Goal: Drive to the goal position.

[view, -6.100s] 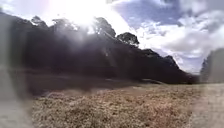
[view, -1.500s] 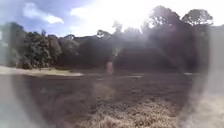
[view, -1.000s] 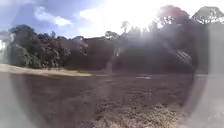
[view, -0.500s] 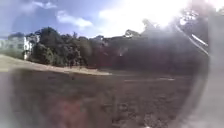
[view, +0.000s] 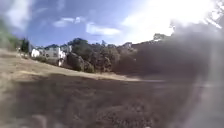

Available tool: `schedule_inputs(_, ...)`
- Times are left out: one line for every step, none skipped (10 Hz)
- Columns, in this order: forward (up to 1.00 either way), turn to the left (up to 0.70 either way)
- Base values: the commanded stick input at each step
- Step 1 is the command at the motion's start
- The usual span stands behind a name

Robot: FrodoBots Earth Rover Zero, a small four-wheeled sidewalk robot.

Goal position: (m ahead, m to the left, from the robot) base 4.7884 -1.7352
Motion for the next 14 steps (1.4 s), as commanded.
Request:
schedule_inputs(0.53, 0.00)
schedule_inputs(0.70, 0.00)
schedule_inputs(0.70, 0.00)
schedule_inputs(0.70, 0.00)
schedule_inputs(0.70, 0.00)
schedule_inputs(0.70, 0.00)
schedule_inputs(0.00, 0.00)
schedule_inputs(0.10, 0.00)
schedule_inputs(0.42, 0.00)
schedule_inputs(0.62, 0.00)
schedule_inputs(0.70, 0.00)
schedule_inputs(0.70, 0.00)
schedule_inputs(0.70, 0.00)
schedule_inputs(0.70, 0.00)
